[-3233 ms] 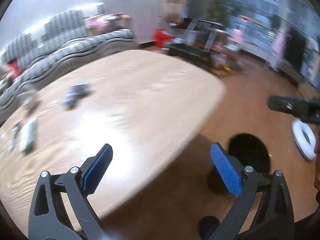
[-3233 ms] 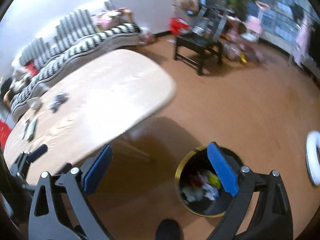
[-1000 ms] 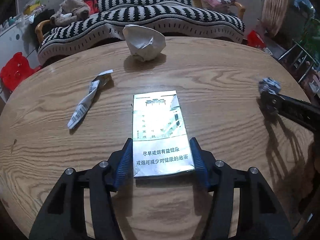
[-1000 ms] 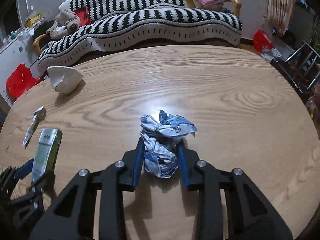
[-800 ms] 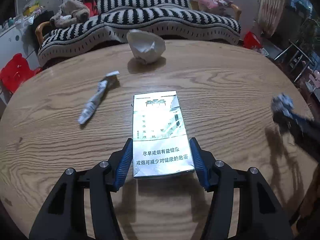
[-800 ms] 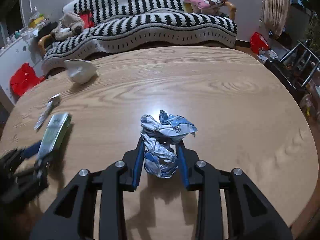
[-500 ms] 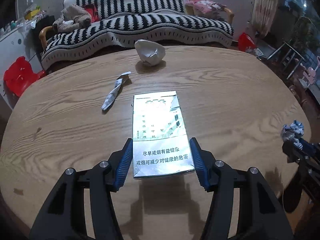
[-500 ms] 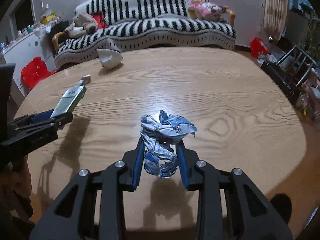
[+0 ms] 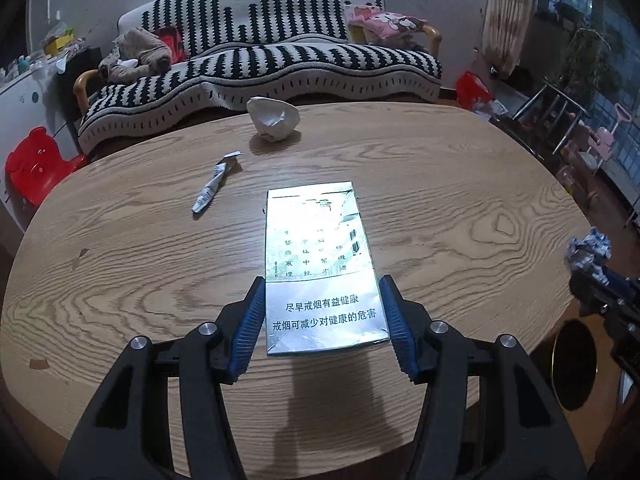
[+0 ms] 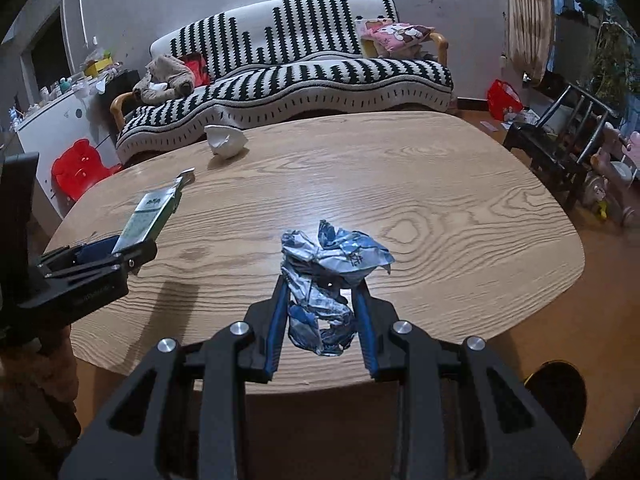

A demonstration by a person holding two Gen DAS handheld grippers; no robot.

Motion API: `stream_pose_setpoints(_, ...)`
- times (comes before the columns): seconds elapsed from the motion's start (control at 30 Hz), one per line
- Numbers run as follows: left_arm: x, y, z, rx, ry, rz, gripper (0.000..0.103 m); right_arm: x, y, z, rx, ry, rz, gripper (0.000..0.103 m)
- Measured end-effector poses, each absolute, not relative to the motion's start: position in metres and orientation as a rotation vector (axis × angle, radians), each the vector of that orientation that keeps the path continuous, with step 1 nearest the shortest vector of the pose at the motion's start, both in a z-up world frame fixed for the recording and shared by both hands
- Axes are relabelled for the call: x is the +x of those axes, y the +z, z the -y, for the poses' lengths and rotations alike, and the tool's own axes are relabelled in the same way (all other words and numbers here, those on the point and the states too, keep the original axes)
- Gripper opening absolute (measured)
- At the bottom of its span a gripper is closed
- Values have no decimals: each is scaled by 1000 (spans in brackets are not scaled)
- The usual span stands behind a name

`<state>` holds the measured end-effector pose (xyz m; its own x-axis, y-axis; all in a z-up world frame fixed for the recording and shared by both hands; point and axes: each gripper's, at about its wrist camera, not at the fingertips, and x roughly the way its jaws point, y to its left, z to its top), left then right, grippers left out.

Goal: Collect trash
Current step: 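Carry the cigarette pack and foil ball over the black bin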

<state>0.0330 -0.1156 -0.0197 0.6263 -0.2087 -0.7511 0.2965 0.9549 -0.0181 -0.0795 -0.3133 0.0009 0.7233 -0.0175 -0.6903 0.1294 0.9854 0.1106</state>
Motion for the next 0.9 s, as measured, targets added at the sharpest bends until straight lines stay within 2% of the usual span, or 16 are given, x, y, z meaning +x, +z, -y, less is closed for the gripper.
stream_pose_setpoints(0.33, 32, -19, 158, 84, -350, -849, 56, -100, 6, 367, 206, -159, -741, 32)
stream_pose_setpoints(0.9, -28, -32, 314, 110, -651, -868, 56, -213, -4, 521, 362, -449, -707, 32)
